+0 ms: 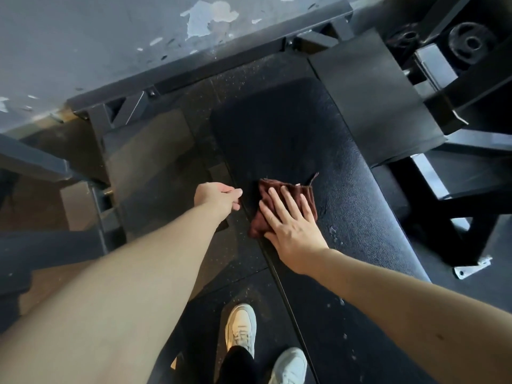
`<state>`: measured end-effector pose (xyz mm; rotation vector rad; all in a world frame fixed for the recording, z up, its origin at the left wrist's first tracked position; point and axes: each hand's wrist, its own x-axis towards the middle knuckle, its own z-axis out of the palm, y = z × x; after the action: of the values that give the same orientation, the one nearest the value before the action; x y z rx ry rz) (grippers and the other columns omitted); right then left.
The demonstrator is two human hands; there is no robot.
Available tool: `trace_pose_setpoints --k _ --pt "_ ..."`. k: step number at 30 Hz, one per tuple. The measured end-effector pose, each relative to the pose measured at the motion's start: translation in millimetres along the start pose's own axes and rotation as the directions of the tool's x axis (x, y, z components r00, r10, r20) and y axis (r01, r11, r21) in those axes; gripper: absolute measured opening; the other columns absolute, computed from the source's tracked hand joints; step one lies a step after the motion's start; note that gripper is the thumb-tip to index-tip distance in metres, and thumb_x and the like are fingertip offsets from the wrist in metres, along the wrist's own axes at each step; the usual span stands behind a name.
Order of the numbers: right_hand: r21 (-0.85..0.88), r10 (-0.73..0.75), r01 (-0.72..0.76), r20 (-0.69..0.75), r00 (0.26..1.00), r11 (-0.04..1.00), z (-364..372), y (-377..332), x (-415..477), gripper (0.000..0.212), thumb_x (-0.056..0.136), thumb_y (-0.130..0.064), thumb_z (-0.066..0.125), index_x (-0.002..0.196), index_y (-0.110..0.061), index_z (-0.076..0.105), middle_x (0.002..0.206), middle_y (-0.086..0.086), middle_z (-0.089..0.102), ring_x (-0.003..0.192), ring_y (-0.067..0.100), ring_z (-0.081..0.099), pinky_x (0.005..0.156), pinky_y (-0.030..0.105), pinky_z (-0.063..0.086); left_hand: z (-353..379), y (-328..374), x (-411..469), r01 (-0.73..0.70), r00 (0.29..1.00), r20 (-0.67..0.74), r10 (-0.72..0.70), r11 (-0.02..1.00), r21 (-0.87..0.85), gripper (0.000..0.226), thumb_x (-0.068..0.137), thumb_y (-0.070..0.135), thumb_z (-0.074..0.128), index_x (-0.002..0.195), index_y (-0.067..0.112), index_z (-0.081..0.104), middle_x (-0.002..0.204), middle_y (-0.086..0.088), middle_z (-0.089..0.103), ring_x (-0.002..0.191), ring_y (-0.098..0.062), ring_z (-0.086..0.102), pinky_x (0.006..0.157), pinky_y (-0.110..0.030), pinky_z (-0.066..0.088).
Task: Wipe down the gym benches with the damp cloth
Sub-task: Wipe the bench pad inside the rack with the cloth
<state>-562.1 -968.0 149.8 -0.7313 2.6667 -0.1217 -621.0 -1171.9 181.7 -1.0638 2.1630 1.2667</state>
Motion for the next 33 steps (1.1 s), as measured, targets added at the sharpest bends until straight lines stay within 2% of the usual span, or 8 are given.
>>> trace_pose_setpoints --k 4,8,13,15,18,23,27,33 --pt "-0.011 -0.024 0.025 0.006 1.0 1.0 -7 3 19 0.07 0.104 -0.052 0.032 0.165 -0.028 0.008 0.173 0.006 -0.008 0.158 0.03 -0.013 0.126 0.057 -0.002 -6 -3 2 -0.032 0.998 0.059 0.03 0.999 0.034 0.014 0.092 0.026 0.075 0.095 0.012 0.076 0.08 -0.004 0.076 0.074 -0.013 0.074 0.071 -0.024 0.06" --pt "0.045 0.069 -0.068 -0.017 0.997 0.997 -18 -7 73 0.07 0.107 -0.055 0.03 0.164 -0.033 -0.002 0.171 0.004 -0.018 0.156 0.029 -0.022 0.125 0.057 -0.008 -10 4 7 -0.016 1.0 0.027 0.014 0.998 0.065 0.024 0.1 0.037 0.061 0.082 0.024 0.067 0.082 -0.003 0.075 0.077 -0.02 0.074 0.083 -0.037 0.062" --pt "0.065 0.097 -0.096 -0.017 0.995 0.993 -33 -8 98 0.067 0.107 -0.055 0.028 0.164 -0.035 -0.001 0.172 0.002 -0.016 0.156 0.028 -0.022 0.125 0.055 -0.011 0 11 6 0.161 0.987 0.015 -0.162 0.959 -0.232 0.027 0.105 0.026 0.051 0.106 0.005 0.068 0.084 -0.019 0.074 0.069 -0.028 0.072 0.061 -0.034 0.059" --pt "0.114 0.114 -0.108 -0.05 0.992 0.988 -27 -10 81 0.067 0.107 -0.054 0.029 0.164 -0.034 0.002 0.172 0.002 -0.013 0.157 0.027 -0.02 0.126 0.055 -0.011 5 8 3 0.196 0.98 0.006 -0.201 0.948 -0.252 0.025 0.103 0.02 0.052 0.109 0.002 0.068 0.085 -0.018 0.072 0.068 -0.028 0.07 0.066 -0.038 0.061" --pt "0.161 0.147 -0.136 -0.06 0.987 0.978 -14 -11 40 0.066 0.105 -0.053 0.029 0.164 -0.033 0.007 0.172 0.003 -0.011 0.157 0.03 -0.017 0.125 0.055 -0.01 16 6 -11 0.093 0.995 -0.032 -0.093 0.996 0.0 0.03 0.095 0.025 0.063 0.122 0.012 0.066 0.106 -0.01 0.07 0.08 -0.027 0.07 0.085 -0.043 0.061" --pt "0.144 0.143 -0.143 0.011 0.99 0.979 -17 14 -16 0.07 0.104 -0.054 0.035 0.164 -0.034 0.006 0.172 -0.002 -0.013 0.157 0.025 -0.019 0.125 0.052 -0.004 33 24 -42 -0.017 0.997 -0.063 0.038 0.952 0.306 0.085 0.088 0.044 0.076 0.151 0.014 0.029 0.151 -0.011 0.044 0.126 -0.036 0.055 0.091 -0.043 0.048" --pt "0.13 0.323 -0.321 0.004 0.946 0.938 -37 86 20 0.071 0.103 -0.056 0.032 0.164 -0.034 0.003 0.172 -0.002 -0.014 0.157 0.025 -0.019 0.125 0.054 -0.007 45 29 -43 -0.07 0.997 0.008 0.079 0.822 0.565 0.112 0.086 0.045 0.078 0.161 0.032 -0.004 0.161 -0.012 0.024 0.129 -0.033 0.052 0.08 -0.044 0.048" --pt "0.242 0.556 -0.556 0.077 0.828 0.795 -57 103 67 0.069 0.105 -0.051 0.028 0.164 -0.034 -0.003 0.17 0.0 -0.021 0.154 0.032 -0.026 0.12 0.065 -0.011 53 35 -39 -0.023 0.999 -0.013 0.041 0.769 0.639 0.114 0.086 0.041 0.079 0.162 0.029 -0.005 0.161 -0.013 0.021 0.134 -0.035 0.047 0.09 -0.048 0.049"
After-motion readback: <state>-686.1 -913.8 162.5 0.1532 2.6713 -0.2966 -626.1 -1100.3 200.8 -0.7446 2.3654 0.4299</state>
